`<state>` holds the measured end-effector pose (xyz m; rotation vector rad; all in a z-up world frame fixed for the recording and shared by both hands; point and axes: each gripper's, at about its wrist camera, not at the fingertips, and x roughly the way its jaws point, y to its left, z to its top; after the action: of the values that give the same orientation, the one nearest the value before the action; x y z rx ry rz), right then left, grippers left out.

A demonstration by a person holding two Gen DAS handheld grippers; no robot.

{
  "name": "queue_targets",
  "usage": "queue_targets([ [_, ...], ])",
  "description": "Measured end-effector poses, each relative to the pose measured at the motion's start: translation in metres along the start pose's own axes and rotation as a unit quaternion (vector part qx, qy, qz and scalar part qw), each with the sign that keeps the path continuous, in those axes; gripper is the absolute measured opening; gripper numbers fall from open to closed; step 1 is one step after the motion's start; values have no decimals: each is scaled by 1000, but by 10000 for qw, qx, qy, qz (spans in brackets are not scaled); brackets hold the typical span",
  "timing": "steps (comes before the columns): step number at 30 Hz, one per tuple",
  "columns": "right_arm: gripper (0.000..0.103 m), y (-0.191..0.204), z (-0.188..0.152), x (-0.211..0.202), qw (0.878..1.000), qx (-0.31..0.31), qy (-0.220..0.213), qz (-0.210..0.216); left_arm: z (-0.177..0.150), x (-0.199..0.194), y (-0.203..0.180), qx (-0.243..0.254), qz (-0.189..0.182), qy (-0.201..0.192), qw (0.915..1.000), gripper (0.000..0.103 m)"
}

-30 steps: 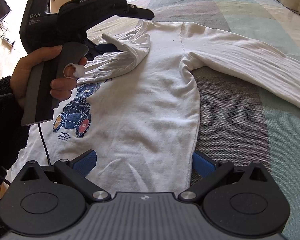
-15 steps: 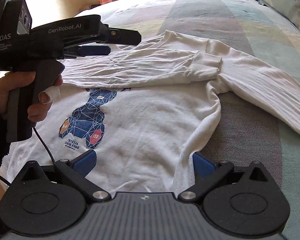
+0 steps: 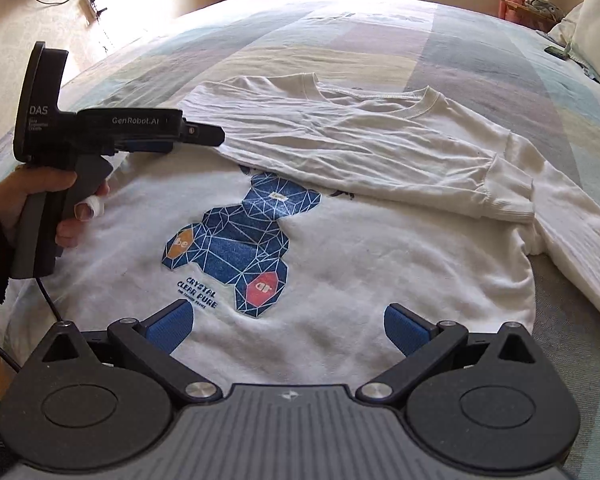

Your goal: Fold clothes

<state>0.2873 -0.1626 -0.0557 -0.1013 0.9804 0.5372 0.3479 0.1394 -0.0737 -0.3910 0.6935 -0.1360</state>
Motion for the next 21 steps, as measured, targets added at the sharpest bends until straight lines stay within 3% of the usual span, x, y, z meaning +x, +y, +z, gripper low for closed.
queue_targets([
  [6, 103, 19, -8, 12, 9973, -437, 82, -577, -3, -16, 17, -267, 28, -433, 9987, 101],
  [8, 103, 21, -8, 13, 9971, -287, 17, -710, -4, -21, 20, -328, 200, -517, 9979, 101],
  [12, 103, 22, -9, 13, 9956, 20, -129, -929, -6, -32, 39, -693, 130, -437, 9966, 101],
  [21, 103, 29, -9, 18, 9905, 378, -296, -1287, 35, -5, 20, 70, -972, -255, 9949, 101],
])
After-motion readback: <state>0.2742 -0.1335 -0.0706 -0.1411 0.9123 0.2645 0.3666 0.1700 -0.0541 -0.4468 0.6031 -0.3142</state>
